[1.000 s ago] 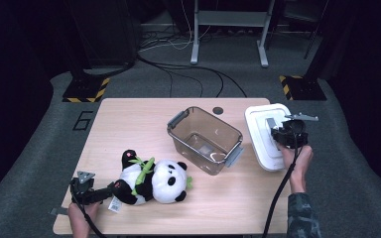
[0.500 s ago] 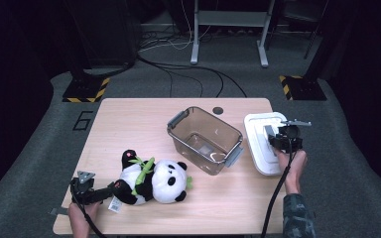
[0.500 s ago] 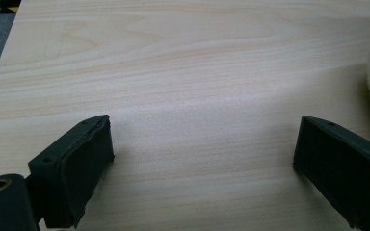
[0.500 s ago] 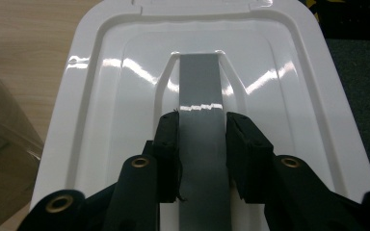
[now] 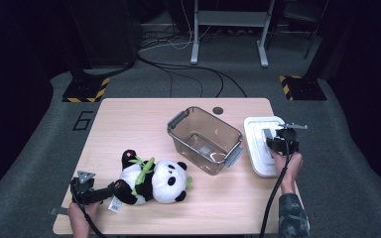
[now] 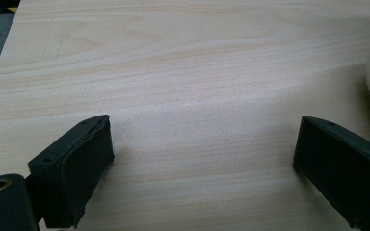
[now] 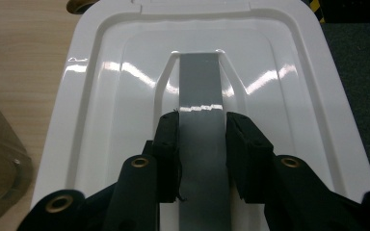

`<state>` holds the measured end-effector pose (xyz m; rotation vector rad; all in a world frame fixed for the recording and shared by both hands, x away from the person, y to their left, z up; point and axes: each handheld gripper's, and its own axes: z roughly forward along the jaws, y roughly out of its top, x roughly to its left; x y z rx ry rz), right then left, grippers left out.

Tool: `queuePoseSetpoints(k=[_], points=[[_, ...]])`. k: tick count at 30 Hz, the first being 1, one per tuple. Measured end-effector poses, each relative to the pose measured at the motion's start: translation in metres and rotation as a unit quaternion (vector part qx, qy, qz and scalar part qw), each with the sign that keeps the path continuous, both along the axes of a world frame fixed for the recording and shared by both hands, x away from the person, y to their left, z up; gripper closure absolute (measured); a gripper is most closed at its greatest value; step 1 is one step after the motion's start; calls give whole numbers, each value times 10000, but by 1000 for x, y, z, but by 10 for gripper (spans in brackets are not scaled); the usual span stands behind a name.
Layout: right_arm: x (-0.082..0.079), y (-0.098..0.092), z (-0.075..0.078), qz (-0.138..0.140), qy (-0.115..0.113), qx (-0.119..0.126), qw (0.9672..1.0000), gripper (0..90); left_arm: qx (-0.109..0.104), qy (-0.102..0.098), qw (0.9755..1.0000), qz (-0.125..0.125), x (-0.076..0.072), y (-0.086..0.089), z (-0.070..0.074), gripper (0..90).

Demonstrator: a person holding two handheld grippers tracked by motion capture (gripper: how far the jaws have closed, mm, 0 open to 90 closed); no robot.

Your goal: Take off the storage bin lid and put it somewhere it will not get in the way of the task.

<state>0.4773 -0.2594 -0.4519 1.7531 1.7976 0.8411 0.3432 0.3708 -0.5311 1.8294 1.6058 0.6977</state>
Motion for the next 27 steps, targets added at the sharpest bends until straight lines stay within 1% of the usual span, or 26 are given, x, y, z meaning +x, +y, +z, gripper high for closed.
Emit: queuePoseSetpoints(k=[2, 4, 5, 6, 7, 8, 11, 14, 18, 20, 21, 23, 27], points=[[2, 0, -5, -24, 62, 50, 10000, 665, -7, 6, 10000, 1, 0, 0, 0, 62], [4, 0, -10, -23, 144, 11, 9999, 665, -8, 5, 10000, 1, 0, 0, 0, 62], [5, 0, -13, -47, 187, 69, 9998, 665, -6, 7, 10000, -2, 0, 0, 0, 62], [5, -1, -15, -57, 239, 76, 9997, 665, -8, 2, 10000, -8, 0, 0, 0, 62], [6, -1, -18, -99, 264, 120, 9995, 665, -13, 7, 10000, -7, 0, 0, 0, 62], [7, -1, -20, -88, 264, 101, 9996, 666, -15, 6, 10000, -4, 0, 0, 0, 62], [9, 1, -26, -153, 362, 164, 9991, 665, -7, 0, 10000, -8, 0, 0, 0, 62], [11, 1, -32, -165, 426, 167, 9988, 665, -2, -2, 10000, -5, 0, 0, 0, 62], [12, 1, -38, -192, 456, 153, 9987, 665, -3, -3, 10000, -2, 0, 0, 0, 62], [13, 3, -40, -226, 517, 149, 9983, 665, 0, -1, 10000, -4, 0, 0, 0, 62], [13, 4, -41, -250, 521, 163, 9982, 665, -1, -2, 10000, -6, 0, 0, 0, 62], [14, 5, -43, -236, 515, 100, 9983, 664, -1, -2, 10000, -4, 0, 0, 0, 62], [16, 8, -45, -271, 482, 115, 9984, 664, -7, -1, 10000, -7, 0, 0, 0, 62]])
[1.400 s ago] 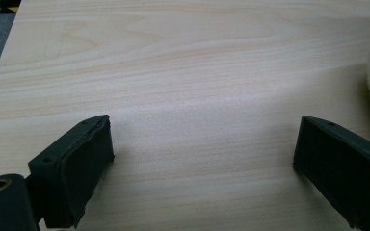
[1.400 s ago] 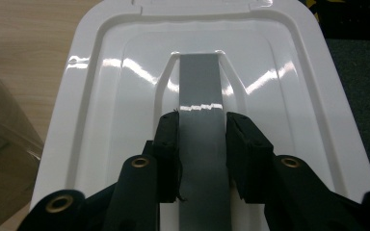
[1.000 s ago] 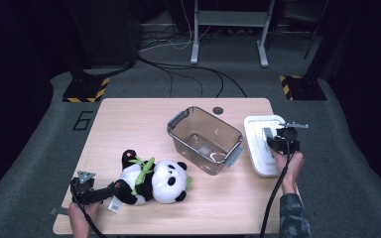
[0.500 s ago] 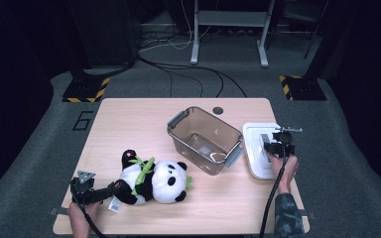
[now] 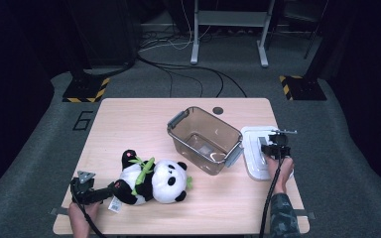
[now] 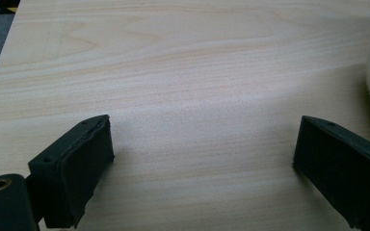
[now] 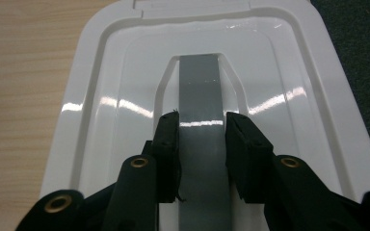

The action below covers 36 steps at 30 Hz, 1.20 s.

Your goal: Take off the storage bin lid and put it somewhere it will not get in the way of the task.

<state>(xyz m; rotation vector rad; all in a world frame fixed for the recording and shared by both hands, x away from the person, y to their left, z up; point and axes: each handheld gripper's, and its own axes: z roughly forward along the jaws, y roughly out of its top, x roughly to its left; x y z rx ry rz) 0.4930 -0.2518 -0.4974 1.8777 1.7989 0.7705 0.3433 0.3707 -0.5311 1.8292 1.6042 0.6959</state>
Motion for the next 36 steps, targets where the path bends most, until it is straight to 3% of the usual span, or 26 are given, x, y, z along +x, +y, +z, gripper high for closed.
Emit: queuePoseSetpoints(k=[6, 18, 23, 27, 32, 36], points=[[4, 4, -2, -89, -110, -2, 9999, 663, -2, -4, 10000, 7, 0, 0, 0, 62], [8, 7, -2, -87, -81, -5, 9999, 656, -5, -4, 10000, 5, 0, 0, 0, 62], [3, 5, -2, 160, -123, 89, 9998, 424, -7, -4, 10000, 0, 0, 0, 0, 62], [-6, 3, 2, 335, -201, -29, 9992, 155, -7, -4, 10000, 0, 0, 0, 0, 62], [-22, 1, 9, 581, -260, -126, 9979, 9, -7, -4, 10000, -1, 0, 0, 0, 62], [-38, 1, 15, 718, -455, -159, 9963, 0, -7, -4, 10000, -1, 0, 0, 0, 62]])
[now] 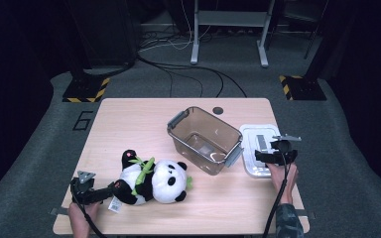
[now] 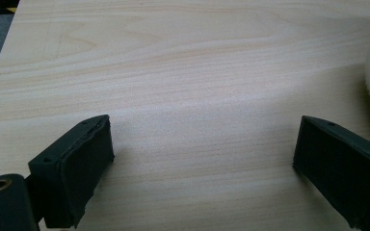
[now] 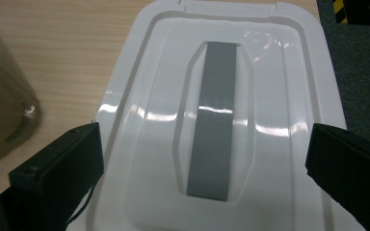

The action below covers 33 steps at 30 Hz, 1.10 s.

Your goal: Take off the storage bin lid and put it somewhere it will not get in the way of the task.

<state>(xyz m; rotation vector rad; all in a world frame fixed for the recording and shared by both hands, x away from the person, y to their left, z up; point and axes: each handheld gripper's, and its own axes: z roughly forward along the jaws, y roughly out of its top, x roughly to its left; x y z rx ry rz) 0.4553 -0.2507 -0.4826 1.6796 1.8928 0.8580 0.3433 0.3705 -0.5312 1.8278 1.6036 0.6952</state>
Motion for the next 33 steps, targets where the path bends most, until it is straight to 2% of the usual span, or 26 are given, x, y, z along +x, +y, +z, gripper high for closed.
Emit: queuePoseSetpoints(k=[10, 18, 22, 26, 30, 31, 33], points=[[-52, 16, 0, 413, -335, -139, 9985, 0, 5, -2, 10000, -19, 0, 0, 0, 62], [-86, 40, -12, 783, -482, -115, 9957, 0, 7, 0, 10000, -28, 0, 0, 0, 62], [-104, 61, -23, 1085, -489, -105, 9928, 0, 7, 2, 10000, -33, 0, 0, 0, 62], [-115, 77, -34, 1307, -405, -60, 9906, 0, -4, 10, 10000, -33, 0, 0, 0, 62], [-120, 86, -44, 1433, -293, -201, 9890, 0, -4, 12, 10000, -34, 0, 0, 0, 62], [-121, 87, -44, 1419, -313, -270, 9890, 0, -5, 12, 10000, -36, 0, 0, 0, 62], [-122, 87, -44, 1450, -354, -258, 9885, 0, -3, 16, 10000, -40, 0, 0, 0, 62]])
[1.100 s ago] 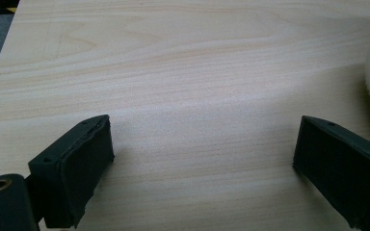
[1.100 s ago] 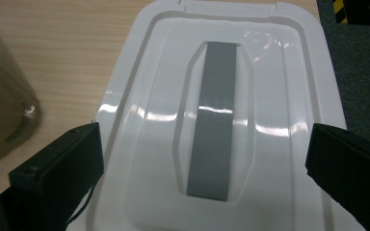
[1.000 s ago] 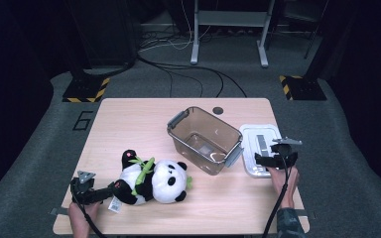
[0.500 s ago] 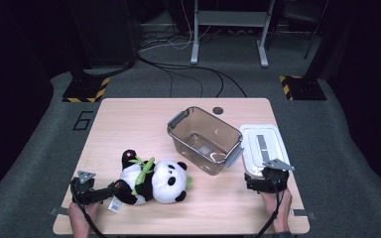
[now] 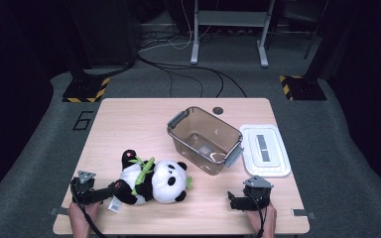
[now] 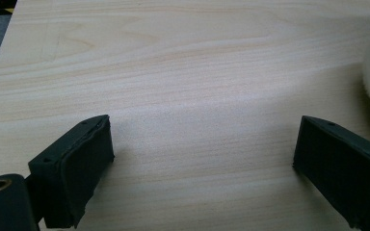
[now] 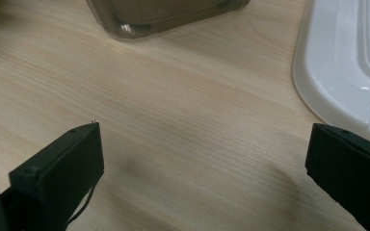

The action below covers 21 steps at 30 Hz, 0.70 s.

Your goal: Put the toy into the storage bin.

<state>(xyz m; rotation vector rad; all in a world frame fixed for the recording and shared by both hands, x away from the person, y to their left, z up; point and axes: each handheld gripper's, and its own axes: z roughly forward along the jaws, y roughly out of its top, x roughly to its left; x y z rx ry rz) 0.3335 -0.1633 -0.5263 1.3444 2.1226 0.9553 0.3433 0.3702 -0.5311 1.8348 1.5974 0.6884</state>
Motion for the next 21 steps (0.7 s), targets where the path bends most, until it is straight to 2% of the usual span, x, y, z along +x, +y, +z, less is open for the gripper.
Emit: queuePoseSetpoints(k=[5, 10, 12, 13, 16, 17, 19, 21], points=[[-2, 5, -2, 113, -13, -207, 9997, 0, -4, -3, 10000, 7, 0, 0, 0, 60], [-2, 8, -3, 214, -7, -340, 9992, 0, -82, 139, 9999, 5, 0, 4, 4, 51], [-2, 8, -3, 202, 28, -313, 9993, 0, -160, 173, 9997, 52, -2, 8, 10, 48], [-1, 8, -3, 210, 47, -296, 9993, 0, -186, 82, 9998, 76, -3, 10, 13, 48], [-1, 8, -3, 211, 48, -298, 9993, 0, -236, 15, 9997, 91, -6, 13, 27, 50], [-1, 8, -3, 211, 48, -298, 9993, 0, -236, 15, 9997, 91, -6, 13, 27, 52], [-1, 7, -3, 196, 64, -280, 9994, 0, -307, -89, 9995, 0, -7, 15, 43, 60], [0, 7, -3, 192, 77, -267, 9994, 0, -289, -179, 9994, -40, -9, 13, 54, 68]])
